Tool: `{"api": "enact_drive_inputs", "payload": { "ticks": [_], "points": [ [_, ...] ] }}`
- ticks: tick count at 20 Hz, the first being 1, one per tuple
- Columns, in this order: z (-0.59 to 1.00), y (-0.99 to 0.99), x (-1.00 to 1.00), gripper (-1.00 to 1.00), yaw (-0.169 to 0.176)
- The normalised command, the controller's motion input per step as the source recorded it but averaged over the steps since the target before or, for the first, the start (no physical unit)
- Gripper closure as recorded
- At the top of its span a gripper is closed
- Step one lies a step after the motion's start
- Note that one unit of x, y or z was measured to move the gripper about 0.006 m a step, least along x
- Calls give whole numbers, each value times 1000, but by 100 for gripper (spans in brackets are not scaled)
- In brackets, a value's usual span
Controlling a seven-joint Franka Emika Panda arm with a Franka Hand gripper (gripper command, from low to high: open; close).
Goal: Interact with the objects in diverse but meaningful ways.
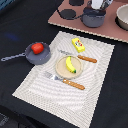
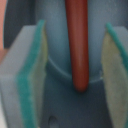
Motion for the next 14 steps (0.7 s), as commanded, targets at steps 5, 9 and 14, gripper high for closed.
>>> {"api": "enact_drive_inputs", "payload": {
  "ticks": [5,9,14],
  "points": [
    [582,294,-315,-100,0],
    [461,92,-205,-100,0],
    [72,-122,202,-100,-52]
  ]
}}
